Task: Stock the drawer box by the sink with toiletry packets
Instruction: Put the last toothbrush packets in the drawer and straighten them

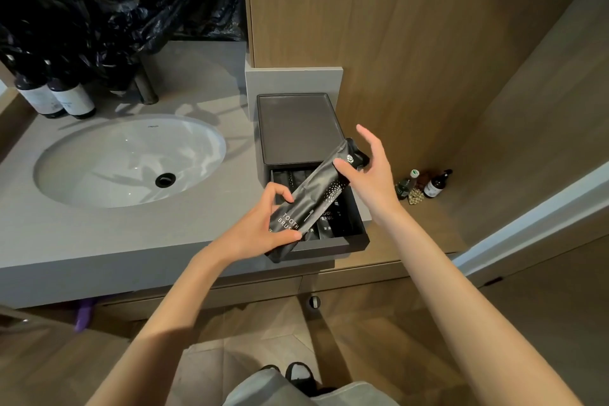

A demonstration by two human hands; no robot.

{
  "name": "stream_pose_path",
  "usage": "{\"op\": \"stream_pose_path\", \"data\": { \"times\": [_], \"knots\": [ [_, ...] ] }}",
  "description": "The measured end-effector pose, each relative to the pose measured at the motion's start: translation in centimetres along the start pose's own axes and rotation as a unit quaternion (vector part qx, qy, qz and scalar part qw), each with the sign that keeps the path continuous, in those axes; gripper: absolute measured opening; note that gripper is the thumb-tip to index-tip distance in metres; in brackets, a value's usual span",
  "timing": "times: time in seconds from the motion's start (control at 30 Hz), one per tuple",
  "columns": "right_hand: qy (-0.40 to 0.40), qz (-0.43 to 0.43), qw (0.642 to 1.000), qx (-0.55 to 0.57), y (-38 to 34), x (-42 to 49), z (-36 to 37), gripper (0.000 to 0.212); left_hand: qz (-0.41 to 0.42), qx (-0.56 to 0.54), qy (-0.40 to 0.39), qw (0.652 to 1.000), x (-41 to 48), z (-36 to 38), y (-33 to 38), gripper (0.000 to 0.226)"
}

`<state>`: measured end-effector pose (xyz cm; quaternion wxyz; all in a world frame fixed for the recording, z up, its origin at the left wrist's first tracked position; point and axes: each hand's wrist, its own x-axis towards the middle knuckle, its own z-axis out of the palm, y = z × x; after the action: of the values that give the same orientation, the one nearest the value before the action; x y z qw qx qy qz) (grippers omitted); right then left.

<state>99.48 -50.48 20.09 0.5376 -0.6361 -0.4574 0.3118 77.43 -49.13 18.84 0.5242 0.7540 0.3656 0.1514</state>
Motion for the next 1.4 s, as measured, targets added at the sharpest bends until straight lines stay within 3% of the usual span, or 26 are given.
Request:
{"op": "stream_pose_path", "data": {
  "times": [0.1,0.23,0.4,0.6,0.77,0.97,1.07,1.13,1.17,1.27,1.4],
  "knots": [
    [0.005,0.090,0.994,0.063,0.8,0.3,-1.1,0.040,-0.010,-0.007,0.024,1.000,0.3,-0.9,0.0,0.062],
    [-0.002,0.162,0.981,0.111,1.6,-0.6,-2.9,0.033,-0.025,-0.021,0.168,0.985,1.1,-2.7,-0.7,0.083],
    [-0.068,0.202,0.974,0.072,2.8,-2.6,-4.2,0.030,-0.060,-0.212,0.274,0.936,2.3,-3.5,-0.6,0.069],
    [-0.177,0.210,0.960,0.057,3.1,-4.8,-3.7,0.033,-0.078,-0.356,0.290,0.885,4.8,-2.5,-1.1,0.052],
    [-0.161,0.196,0.966,0.053,3.1,-5.0,-3.2,0.029,-0.076,-0.373,0.260,0.887,6.2,-0.9,-0.9,0.059],
    [-0.132,0.163,0.978,0.004,2.6,-4.1,-4.5,0.027,-0.082,-0.313,0.279,0.904,6.0,-1.1,-0.6,0.065],
    [-0.137,0.120,0.981,-0.067,1.7,-2.9,-6.1,0.021,-0.029,-0.054,0.275,0.960,5.6,-2.2,-1.5,0.057],
    [-0.156,0.091,0.976,-0.122,0.8,-2.1,-6.7,0.020,0.047,0.140,0.225,0.963,5.3,-2.8,-1.8,0.051],
    [-0.168,0.075,0.972,-0.147,0.3,-1.7,-6.8,0.020,0.074,0.182,0.176,0.965,5.3,-3.0,-1.5,0.050],
    [-0.197,0.030,0.964,-0.178,-1.1,-0.6,-6.4,0.016,0.065,0.157,0.029,0.985,5.0,-2.2,0.6,0.031],
    [-0.172,0.036,0.978,-0.117,-1.3,0.4,-5.6,0.017,0.013,0.096,-0.029,0.995,5.1,-1.0,1.2,0.017]
  ]
}}
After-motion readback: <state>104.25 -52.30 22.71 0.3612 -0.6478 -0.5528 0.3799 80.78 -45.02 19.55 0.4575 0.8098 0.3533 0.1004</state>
